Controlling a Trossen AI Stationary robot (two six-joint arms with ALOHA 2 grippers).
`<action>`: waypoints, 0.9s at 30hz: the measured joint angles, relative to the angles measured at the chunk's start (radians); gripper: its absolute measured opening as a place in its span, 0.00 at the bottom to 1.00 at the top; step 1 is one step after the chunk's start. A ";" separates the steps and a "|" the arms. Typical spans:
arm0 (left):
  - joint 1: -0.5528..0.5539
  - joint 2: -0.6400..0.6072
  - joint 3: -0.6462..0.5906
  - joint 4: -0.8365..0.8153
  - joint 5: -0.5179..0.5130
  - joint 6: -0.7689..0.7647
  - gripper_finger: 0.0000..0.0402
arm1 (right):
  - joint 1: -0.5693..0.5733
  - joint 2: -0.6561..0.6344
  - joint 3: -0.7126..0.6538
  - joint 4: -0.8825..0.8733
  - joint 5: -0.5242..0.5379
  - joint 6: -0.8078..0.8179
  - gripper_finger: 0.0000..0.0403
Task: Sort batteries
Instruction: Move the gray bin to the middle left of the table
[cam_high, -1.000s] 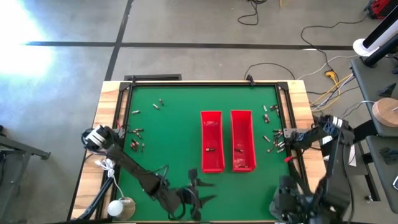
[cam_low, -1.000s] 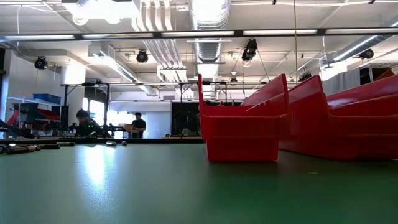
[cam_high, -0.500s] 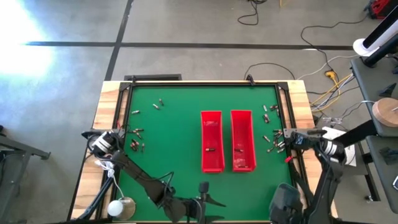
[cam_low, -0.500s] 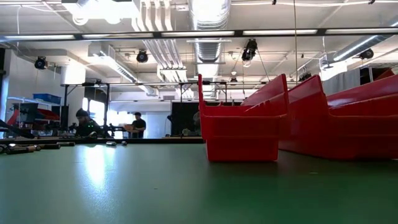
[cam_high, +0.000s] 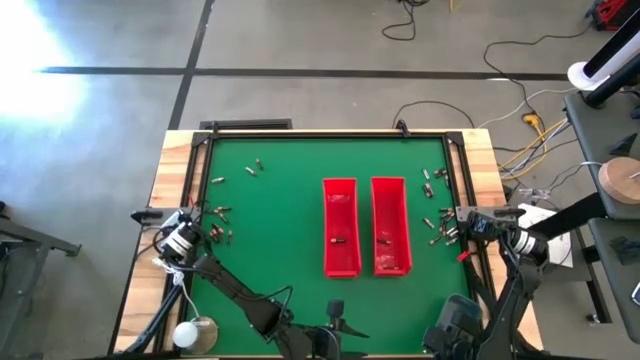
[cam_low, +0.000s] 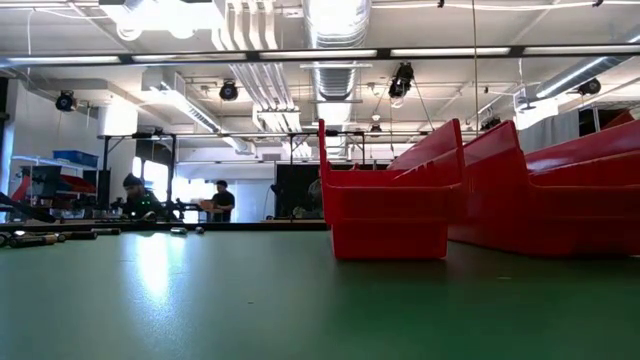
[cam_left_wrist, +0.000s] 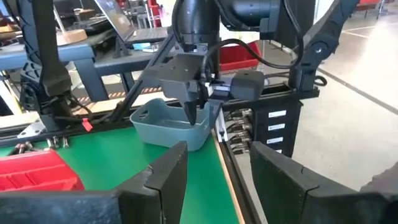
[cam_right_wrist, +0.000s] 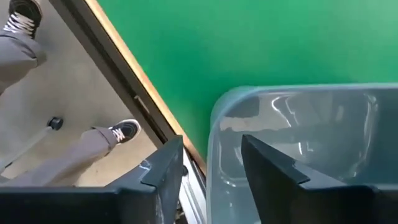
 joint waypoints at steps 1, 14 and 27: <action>0.000 0.000 0.000 0.000 0.000 -0.001 0.39 | -0.004 0.000 0.000 0.000 0.000 -0.004 0.35; -0.045 -0.042 -0.001 -0.042 0.083 -0.022 0.39 | -0.021 -0.001 -0.019 -0.005 0.024 0.003 0.03; -0.147 -0.169 -0.002 -0.074 0.267 -0.054 0.39 | -0.019 -0.094 0.129 -0.366 0.183 0.086 0.02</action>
